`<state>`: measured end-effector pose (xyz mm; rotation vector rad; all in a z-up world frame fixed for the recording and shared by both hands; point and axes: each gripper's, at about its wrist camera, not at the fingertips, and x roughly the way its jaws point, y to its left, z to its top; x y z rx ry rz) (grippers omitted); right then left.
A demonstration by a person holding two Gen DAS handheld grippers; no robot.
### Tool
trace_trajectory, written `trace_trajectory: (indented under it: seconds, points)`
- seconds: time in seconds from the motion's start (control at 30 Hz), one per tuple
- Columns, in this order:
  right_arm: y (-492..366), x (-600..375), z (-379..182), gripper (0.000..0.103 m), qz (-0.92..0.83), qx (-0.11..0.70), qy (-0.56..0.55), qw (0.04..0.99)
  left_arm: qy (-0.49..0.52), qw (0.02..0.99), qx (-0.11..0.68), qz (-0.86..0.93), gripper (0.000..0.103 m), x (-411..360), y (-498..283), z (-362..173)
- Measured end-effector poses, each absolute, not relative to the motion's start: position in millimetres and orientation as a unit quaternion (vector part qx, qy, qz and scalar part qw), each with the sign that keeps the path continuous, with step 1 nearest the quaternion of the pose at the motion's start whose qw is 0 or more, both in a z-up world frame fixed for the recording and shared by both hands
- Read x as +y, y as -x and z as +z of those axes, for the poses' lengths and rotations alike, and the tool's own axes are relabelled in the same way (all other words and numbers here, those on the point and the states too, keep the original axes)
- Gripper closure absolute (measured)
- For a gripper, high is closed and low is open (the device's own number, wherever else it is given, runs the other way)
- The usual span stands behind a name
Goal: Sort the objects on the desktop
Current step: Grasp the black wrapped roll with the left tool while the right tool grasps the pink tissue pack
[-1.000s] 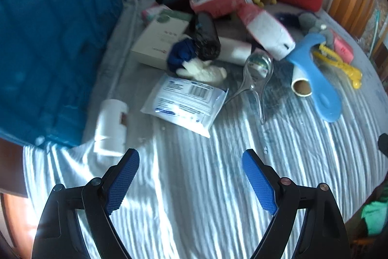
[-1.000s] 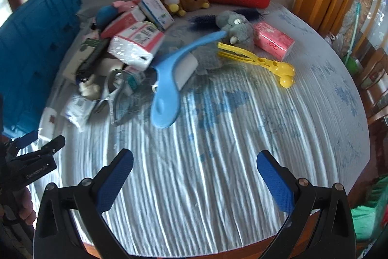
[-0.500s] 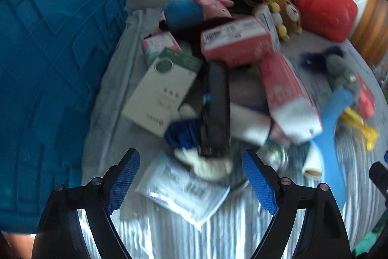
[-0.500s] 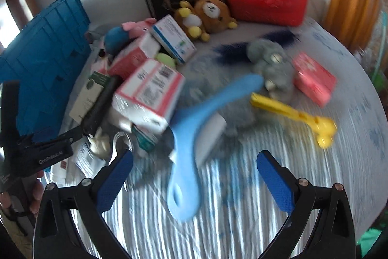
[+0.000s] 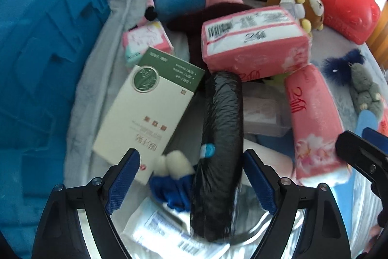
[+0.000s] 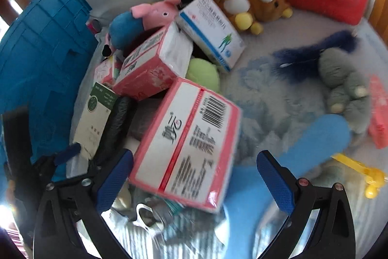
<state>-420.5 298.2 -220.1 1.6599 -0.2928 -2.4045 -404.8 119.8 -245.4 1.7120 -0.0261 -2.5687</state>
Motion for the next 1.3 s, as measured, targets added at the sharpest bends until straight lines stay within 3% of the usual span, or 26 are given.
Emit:
trace_trajectory:
  seconds: [0.27,0.43,0.63,0.93,1.07,1.3]
  points:
    - [443,300,-251,0.0,-0.794,-0.126,-0.585,0.107,-0.561,0.011,0.006,-0.828,0.018,115,424,-266]
    - [442,298,-253,0.0,-0.793,-0.123,-0.588,0.103,-0.553,-0.001,0.009,-0.833,0.041,120,420,-263]
    - [430,299,-265,0.0,-0.776,-0.135,-0.608,0.104,-0.548,-0.001,0.0,-0.837,0.049,122,417,-262]
    - [433,299,-266,0.0,-0.779,-0.128,-0.605,0.104,-0.544,0.002,0.008,-0.839,0.048,129,417,-263]
    - [434,298,-263,0.0,-0.784,-0.118,-0.601,0.104,-0.541,-0.011,0.002,-0.841,0.068,134,417,-262]
    - [428,295,-246,0.004,-0.803,-0.087,-0.583,0.092,-0.538,-0.008,-0.004,-0.843,0.069,137,404,-256]
